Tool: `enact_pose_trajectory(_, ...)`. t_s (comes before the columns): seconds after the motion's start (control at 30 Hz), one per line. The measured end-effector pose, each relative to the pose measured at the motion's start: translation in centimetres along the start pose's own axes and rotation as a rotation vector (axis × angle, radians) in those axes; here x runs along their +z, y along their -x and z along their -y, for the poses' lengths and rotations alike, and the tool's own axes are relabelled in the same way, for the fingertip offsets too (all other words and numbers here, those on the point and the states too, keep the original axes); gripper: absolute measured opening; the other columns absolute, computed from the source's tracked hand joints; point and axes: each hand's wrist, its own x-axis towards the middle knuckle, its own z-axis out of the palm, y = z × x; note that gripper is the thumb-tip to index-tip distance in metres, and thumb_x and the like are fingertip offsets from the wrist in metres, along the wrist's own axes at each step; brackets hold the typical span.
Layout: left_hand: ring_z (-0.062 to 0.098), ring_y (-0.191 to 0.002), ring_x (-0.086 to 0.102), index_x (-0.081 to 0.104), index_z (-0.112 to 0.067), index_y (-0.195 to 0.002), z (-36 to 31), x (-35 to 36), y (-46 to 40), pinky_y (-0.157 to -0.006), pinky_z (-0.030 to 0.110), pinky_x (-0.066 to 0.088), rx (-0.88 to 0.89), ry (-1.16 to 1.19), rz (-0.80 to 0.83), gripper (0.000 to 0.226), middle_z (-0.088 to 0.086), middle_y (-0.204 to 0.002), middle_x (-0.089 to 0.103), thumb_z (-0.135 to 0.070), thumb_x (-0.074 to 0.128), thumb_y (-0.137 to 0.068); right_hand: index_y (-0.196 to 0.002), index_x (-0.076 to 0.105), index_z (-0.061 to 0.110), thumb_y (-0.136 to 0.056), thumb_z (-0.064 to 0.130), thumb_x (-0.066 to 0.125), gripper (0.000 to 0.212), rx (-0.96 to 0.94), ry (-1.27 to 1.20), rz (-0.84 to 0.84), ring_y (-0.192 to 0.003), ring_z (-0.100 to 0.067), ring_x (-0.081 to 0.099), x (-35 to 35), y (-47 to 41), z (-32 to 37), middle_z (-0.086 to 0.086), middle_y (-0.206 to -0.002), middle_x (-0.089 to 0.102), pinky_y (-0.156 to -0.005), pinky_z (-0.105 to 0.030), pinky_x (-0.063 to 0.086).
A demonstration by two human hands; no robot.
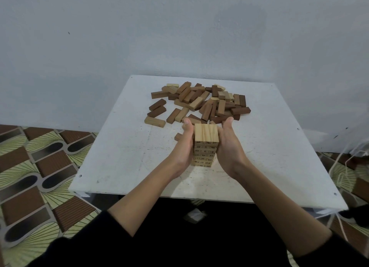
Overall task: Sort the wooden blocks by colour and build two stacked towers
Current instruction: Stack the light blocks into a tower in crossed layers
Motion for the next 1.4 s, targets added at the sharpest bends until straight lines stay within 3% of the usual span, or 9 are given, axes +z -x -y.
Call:
enact_pose_trajectory(0.1,0.011,-0.119,0.054,0.060,-0.019,-0.117,0.0,-0.7,-0.3,-0.110,0.035,0.035,0.024,-0.058,-0.061,0.080,0.002,-0.126,0.061,-0.068,0.004,-0.086,-0.144,0.036,0.014,-0.089,0.070,0.007,0.083,0.027,0.029,-0.031,-0.136,-0.017,0.036,-0.9,-0.8,0.1,-0.003,-0.146,0.042,-0.117,-0.042,0.018)
enact_pose_trajectory(0.17,0.015,-0.128,0.047,0.061,-0.020,-0.113,-0.2,-1.6,-0.5,-0.115,0.039,0.026,0.031,-0.100,-0.115,0.078,0.002,-0.131,0.059,-0.067,0.003,-0.088,-0.148,0.023,0.013,-0.093,0.064,0.008,0.077,0.040,0.023,-0.076,-0.140,-0.017,0.028,-1.7,-1.5,0.8,-0.001,-0.152,0.031,-0.119,-0.042,0.011)
enact_pose_trajectory(0.3,0.015,-0.142,0.027,0.030,-0.019,-0.148,-1.5,-3.8,-1.9,-0.118,0.043,0.019,0.013,-0.175,-0.269,0.066,-0.002,-0.153,0.032,-0.058,0.015,-0.097,-0.133,0.048,0.012,-0.099,0.046,0.032,0.050,-0.028,0.155,-0.138,-0.127,-0.013,0.043,-2.6,-3.7,2.8,0.002,-0.135,0.050,-0.112,-0.036,0.029)
enact_pose_trajectory(0.53,0.012,-0.095,0.059,0.064,-0.014,-0.101,-2.4,-7.2,-7.6,-0.087,0.030,0.049,0.196,-0.491,-0.421,0.014,-0.004,-0.101,0.064,-0.020,0.053,-0.095,-0.096,0.068,0.008,-0.089,0.001,0.051,0.020,-0.330,0.857,-0.197,-0.083,-0.009,0.055,-4.2,-11.7,4.8,0.000,-0.094,0.063,-0.067,-0.011,0.040)
enact_pose_trajectory(0.6,0.009,-0.090,0.056,0.066,-0.014,-0.096,-2.7,-7.6,-9.3,-0.081,0.022,0.046,0.238,-0.603,-0.419,0.012,-0.005,-0.097,0.064,-0.011,0.055,-0.093,-0.094,0.070,0.003,-0.086,-0.004,0.050,0.023,-0.343,1.039,-0.199,-0.088,-0.015,0.056,-5.1,-14.6,5.2,-0.006,-0.097,0.065,-0.074,-0.015,0.039)
enact_pose_trajectory(0.8,0.012,-0.098,0.052,0.070,-0.009,-0.095,-4.0,-7.7,-15.2,-0.087,0.020,0.037,0.337,-0.890,-0.309,0.015,0.005,-0.103,0.063,-0.002,0.058,-0.088,-0.097,0.071,0.009,-0.086,-0.003,0.052,0.026,-0.308,1.373,-0.151,-0.106,-0.030,0.045,-7.7,-20.8,5.6,-0.013,-0.104,0.054,-0.084,-0.041,0.045)
enact_pose_trajectory(1.07,0.017,-0.100,0.047,0.070,-0.007,-0.096,-5.1,-8.2,-20.9,-0.085,0.022,0.035,0.385,-1.036,-0.285,0.015,0.004,-0.099,0.056,-0.005,0.056,-0.089,-0.104,0.069,0.018,-0.089,0.021,0.060,0.018,-0.253,1.575,0.060,-0.111,-0.026,0.038,-7.1,-24.2,6.2,-0.008,-0.116,0.045,-0.080,-0.030,0.032)
enact_pose_trajectory(1.23,0.009,-0.097,0.041,0.070,-0.010,-0.095,-5.4,-9.4,-22.4,-0.078,0.012,0.027,0.414,-1.033,-0.351,0.016,-0.005,-0.096,0.052,-0.005,0.055,-0.090,-0.087,0.068,0.017,-0.082,0.016,0.061,0.008,-0.231,1.502,0.085,-0.104,-0.023,0.040,-7.2,-25.6,5.8,-0.005,-0.108,0.045,-0.079,-0.033,0.037)
enact_pose_trajectory(1.4,0.015,-0.102,0.049,0.067,-0.010,-0.098,-6.1,-12.6,-23.9,-0.082,0.016,0.033,0.395,-0.998,-0.486,0.015,-0.002,-0.101,0.057,-0.006,0.055,-0.089,-0.087,0.059,0.013,-0.086,0.009,0.056,0.004,-0.295,0.919,0.003,-0.088,-0.013,0.054,-7.3,-26.0,8.4,0.002,-0.091,0.057,-0.066,-0.011,0.041)
